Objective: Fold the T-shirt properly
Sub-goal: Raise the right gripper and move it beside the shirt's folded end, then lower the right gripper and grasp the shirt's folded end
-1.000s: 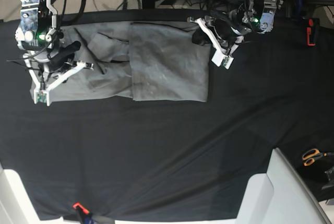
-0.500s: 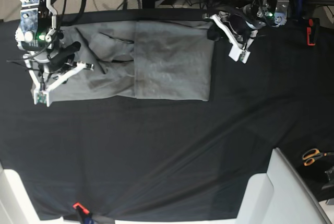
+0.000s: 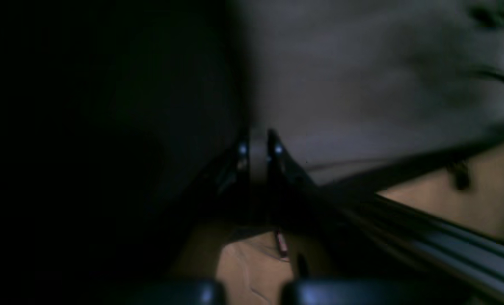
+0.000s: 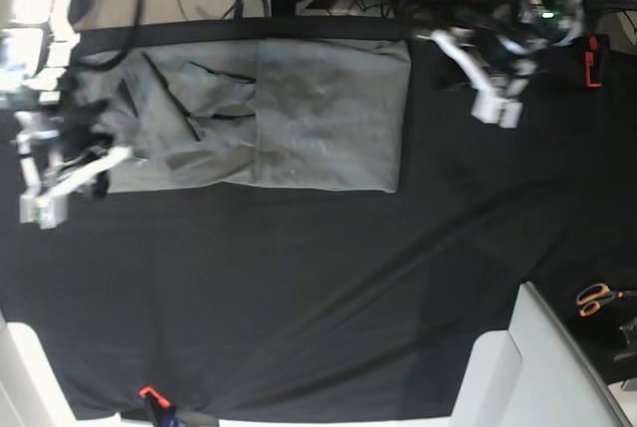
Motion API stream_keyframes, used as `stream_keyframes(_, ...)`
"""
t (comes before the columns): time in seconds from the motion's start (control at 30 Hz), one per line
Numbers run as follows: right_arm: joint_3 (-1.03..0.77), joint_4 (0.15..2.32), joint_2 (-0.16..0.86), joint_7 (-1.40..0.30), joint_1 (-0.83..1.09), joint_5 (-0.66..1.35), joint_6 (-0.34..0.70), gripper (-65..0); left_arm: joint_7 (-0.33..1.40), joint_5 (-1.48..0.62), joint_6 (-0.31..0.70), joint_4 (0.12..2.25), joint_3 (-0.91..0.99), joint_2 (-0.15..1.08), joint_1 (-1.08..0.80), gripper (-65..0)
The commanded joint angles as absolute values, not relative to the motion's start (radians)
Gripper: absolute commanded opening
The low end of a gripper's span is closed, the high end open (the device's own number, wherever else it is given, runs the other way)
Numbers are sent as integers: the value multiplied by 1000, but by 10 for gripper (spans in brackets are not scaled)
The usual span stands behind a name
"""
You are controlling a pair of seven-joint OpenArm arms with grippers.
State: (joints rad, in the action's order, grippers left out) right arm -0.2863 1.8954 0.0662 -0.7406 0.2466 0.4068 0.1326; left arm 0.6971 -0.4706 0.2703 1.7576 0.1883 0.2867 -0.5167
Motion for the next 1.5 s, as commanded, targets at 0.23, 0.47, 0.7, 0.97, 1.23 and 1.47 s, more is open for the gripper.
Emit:
stream_keyframes(0.23, -659, 1662, 180, -1052, 90, 805, 377, -467, 680, -481, 286, 1771, 440, 300, -579, -650)
stream_keyframes(0.47, -688, 1253, 421, -1187, 13, 842, 698, -180, 680, -481, 288, 1771, 507, 300, -593, -650)
stream_keyframes(0.7, -613, 955, 556, -1121, -44, 837, 698, -170, 680, -481, 288, 1771, 499, 300, -585, -650)
stream_keyframes(0.97, -452, 674, 553, -1007, -130, 839, 698, -168, 680, -481, 288, 1770, 499, 300, -588, -650)
stream_keyframes(1.23, -455, 642, 487, -1086, -133, 845, 698, -167, 680, -481, 288, 1750, 499, 300, -593, -650)
stream_keyframes(1.47, -449, 697, 440, -1139, -91, 843, 698, -171, 680, -481, 288, 1728, 499, 300, -593, -650)
